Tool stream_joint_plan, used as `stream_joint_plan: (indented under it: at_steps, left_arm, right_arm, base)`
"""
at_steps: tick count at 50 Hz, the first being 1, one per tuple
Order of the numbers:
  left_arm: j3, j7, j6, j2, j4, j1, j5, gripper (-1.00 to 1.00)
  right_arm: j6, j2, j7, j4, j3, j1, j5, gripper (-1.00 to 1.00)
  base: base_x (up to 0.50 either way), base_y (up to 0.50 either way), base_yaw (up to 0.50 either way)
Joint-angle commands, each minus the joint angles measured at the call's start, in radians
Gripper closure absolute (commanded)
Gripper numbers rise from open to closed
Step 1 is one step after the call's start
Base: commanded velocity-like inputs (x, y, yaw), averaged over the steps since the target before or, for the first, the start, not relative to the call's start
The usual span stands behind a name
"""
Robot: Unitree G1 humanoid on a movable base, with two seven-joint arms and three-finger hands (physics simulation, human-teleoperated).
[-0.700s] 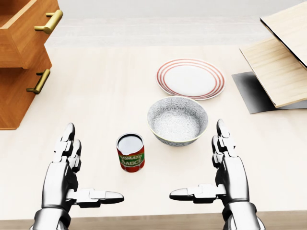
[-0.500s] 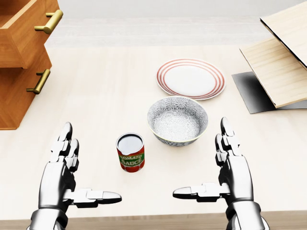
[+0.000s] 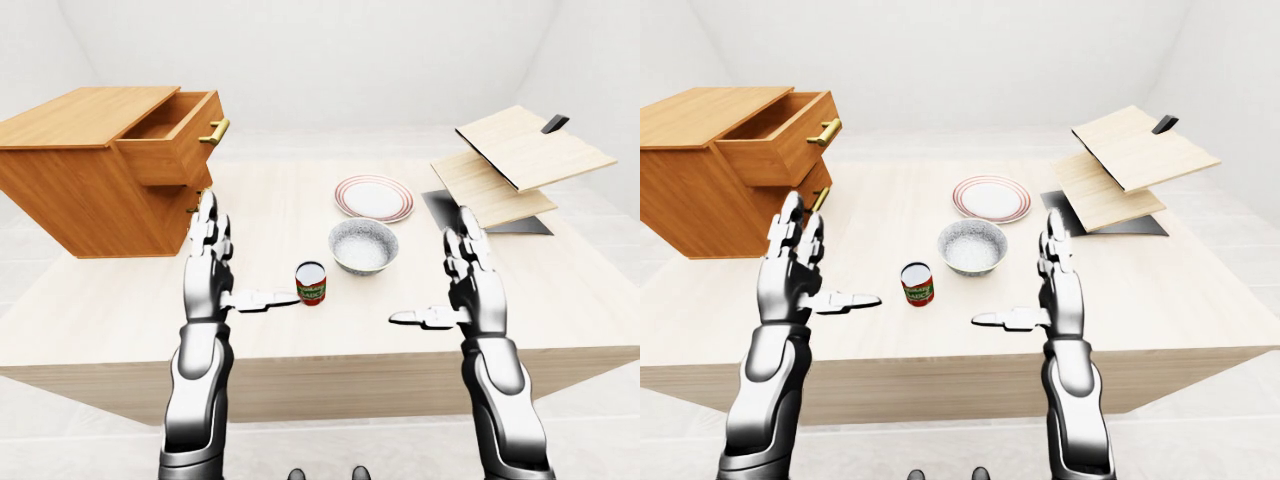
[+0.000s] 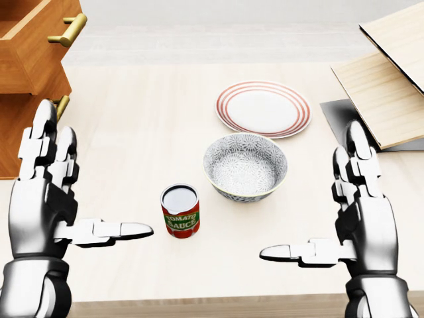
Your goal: Close the top drawer of the cabinet.
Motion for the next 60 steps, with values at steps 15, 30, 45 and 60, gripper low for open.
stream_joint_plan:
  at_steps: [15,30,45,60]
  left_arm:
    - [0.054,0.125,0.000,0.028,-0.320,-0.187,-0.081,-1.00]
    - [0.068,0.188,0.000,0.033,-0.411,-0.183,-0.089,-1.00]
    - [0.095,0.212,0.000,0.051,-0.502,-0.172,-0.128,-1.00]
    - [0.102,0.215,0.000,0.067,-0.493,-0.178,-0.121,-1.00]
  right_arm:
    - [0.000,-0.042,0.009,-0.409,-0.145,-0.149,0.089,-1.00]
    - [0.000,-0.074,-0.009,-0.447,-0.176,-0.181,0.110,-1.00]
    - [0.000,-0.096,-0.006,-0.537,-0.200,-0.204,0.117,-1.00]
    - [0.000,-0.098,-0.012,-0.544,-0.182,-0.221,0.113,-1.00]
  base:
    - [0.00,0.00,0.00]
    - [0.00,0.00,0.00]
    - [0.00,0.00,0.00]
    - [0.00,0.00,0.00]
